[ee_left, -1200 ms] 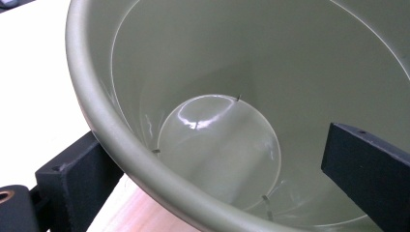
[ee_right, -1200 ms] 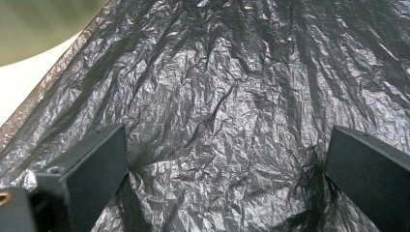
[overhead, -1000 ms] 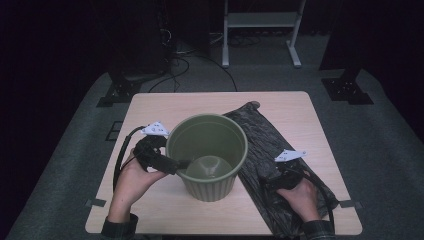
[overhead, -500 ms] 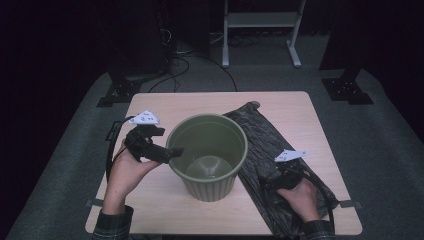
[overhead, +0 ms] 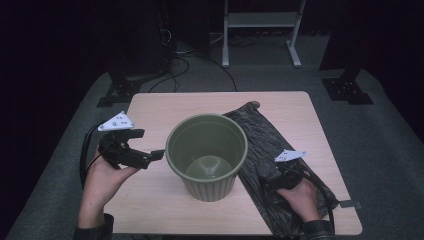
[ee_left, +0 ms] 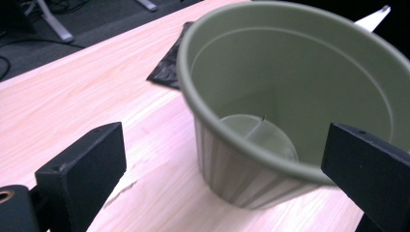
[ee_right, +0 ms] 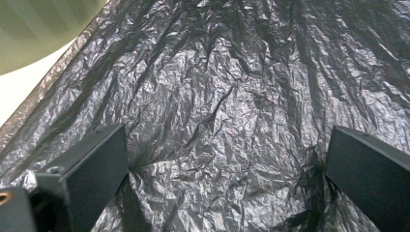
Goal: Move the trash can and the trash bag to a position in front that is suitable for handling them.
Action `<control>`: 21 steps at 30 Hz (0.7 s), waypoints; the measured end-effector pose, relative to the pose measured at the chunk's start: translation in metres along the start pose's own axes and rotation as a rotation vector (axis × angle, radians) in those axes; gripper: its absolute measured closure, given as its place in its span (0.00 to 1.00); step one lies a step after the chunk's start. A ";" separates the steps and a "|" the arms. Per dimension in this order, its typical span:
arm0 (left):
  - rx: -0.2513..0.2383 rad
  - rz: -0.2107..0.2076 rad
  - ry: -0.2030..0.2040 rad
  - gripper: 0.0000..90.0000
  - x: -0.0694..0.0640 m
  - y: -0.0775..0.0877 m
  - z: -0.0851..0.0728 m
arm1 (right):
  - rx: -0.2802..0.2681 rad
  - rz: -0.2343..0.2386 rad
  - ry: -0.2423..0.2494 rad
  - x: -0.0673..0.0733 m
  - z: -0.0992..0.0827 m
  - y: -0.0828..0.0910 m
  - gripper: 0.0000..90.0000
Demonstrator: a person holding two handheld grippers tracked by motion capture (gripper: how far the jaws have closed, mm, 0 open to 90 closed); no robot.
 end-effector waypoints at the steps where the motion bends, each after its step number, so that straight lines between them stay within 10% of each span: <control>1: 0.000 0.000 0.000 0.01 0.000 0.000 0.000 | 0.000 0.000 0.000 0.000 0.000 0.000 0.01; 10: 0.009 0.047 0.018 0.01 -0.002 0.011 -0.028 | 0.000 0.000 0.000 0.000 0.000 0.000 0.01; 21: 0.030 0.063 -0.004 0.01 -0.008 -0.022 -0.062 | 0.000 0.000 0.000 0.000 0.000 0.000 0.01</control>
Point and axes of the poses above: each handheld gripper's, and its own axes: y roughly backward along the jaws, z roughly out of its top, x roughly to its left, the point moved 7 cm from there along -y, roughly forward along the jaws, and after that the axes turned 13 degrees about -z, right-handed, at the moved point
